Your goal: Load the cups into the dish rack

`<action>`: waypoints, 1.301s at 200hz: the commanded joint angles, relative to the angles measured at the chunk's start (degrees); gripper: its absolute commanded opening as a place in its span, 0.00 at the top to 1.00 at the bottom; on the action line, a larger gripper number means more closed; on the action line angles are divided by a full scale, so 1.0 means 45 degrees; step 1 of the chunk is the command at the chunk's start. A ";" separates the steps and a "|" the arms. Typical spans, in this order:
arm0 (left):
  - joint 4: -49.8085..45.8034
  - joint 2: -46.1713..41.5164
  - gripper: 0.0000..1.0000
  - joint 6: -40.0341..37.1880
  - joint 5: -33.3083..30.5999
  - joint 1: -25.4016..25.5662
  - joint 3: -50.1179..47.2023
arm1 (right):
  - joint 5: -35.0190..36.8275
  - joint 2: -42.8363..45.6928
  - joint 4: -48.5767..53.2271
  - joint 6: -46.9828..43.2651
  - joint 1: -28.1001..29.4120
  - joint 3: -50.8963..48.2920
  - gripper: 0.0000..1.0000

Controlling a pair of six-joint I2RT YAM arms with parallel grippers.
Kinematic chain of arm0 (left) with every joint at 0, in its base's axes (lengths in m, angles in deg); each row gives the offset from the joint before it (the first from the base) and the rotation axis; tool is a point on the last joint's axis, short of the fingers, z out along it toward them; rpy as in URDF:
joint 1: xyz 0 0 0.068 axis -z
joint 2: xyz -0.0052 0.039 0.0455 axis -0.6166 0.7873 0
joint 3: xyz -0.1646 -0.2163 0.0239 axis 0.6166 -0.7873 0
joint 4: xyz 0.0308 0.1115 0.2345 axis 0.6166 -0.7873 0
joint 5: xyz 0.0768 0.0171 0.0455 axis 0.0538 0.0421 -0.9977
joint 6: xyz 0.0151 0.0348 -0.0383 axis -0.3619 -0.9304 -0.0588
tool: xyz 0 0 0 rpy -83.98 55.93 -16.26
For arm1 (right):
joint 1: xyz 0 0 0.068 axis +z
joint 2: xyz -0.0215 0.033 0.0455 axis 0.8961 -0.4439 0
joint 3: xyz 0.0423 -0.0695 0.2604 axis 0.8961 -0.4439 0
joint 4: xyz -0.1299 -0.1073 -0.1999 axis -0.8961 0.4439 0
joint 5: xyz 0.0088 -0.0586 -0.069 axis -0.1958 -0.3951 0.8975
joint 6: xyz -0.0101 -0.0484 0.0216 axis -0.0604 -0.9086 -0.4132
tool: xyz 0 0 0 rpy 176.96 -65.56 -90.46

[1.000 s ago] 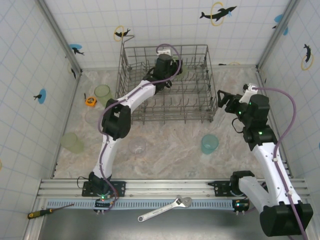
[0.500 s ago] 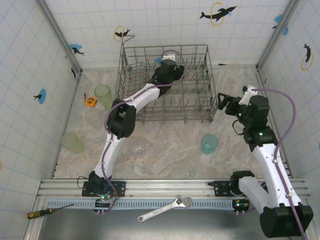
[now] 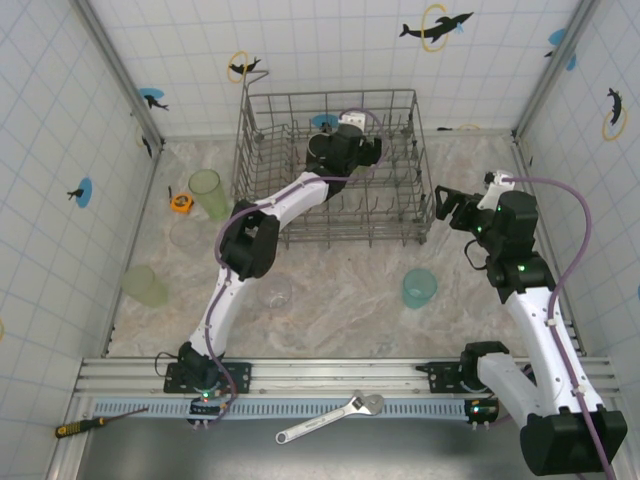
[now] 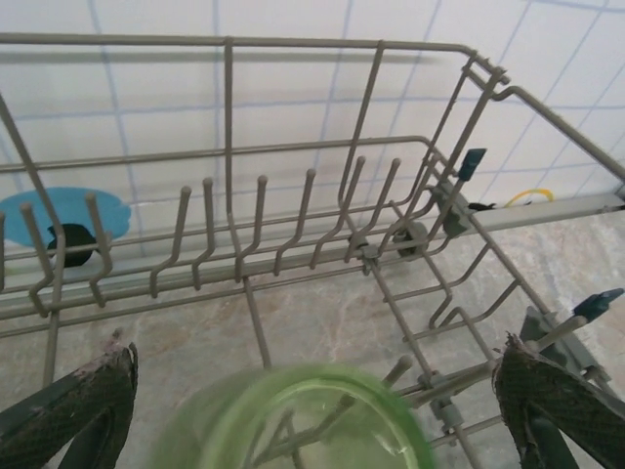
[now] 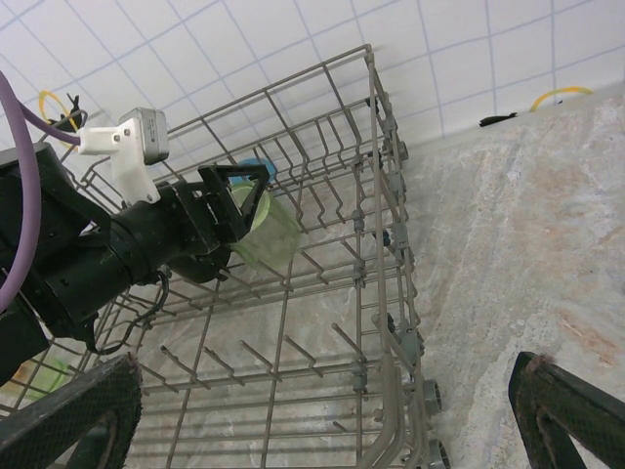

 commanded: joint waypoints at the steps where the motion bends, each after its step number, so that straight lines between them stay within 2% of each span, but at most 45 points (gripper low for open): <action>1: 0.0742 -0.0533 0.03 0.0117 0.0131 -0.0016 -0.0294 | 0.0073 -0.0008 0.0070 -0.0098 0.0117 0.0123 0.00; 33: 0.0776 -0.1128 0.03 0.0277 0.0405 -0.0016 -0.0391 | 0.0028 -0.0058 0.0010 -0.0079 0.0113 0.0136 0.00; 43: 0.0769 -0.1252 0.03 0.0797 0.0477 -0.0016 -0.0504 | -0.0033 -0.0085 0.0016 -0.0056 0.0117 0.0142 0.00; 128: 0.1129 -0.5236 0.02 0.2579 0.1395 -0.0011 -0.2895 | 0.0443 -0.0322 0.0371 0.0224 0.0154 0.0299 0.00; 191: 0.0927 -0.8342 0.02 0.3397 0.1540 -0.0015 -0.6326 | 0.0835 -0.0350 0.1208 0.0381 0.0252 0.0366 0.00; 260: -0.0653 -1.1704 0.02 0.4307 0.1926 -0.0016 -1.0022 | 0.1059 -0.1051 0.4515 -0.0183 0.0885 0.1248 0.00</action>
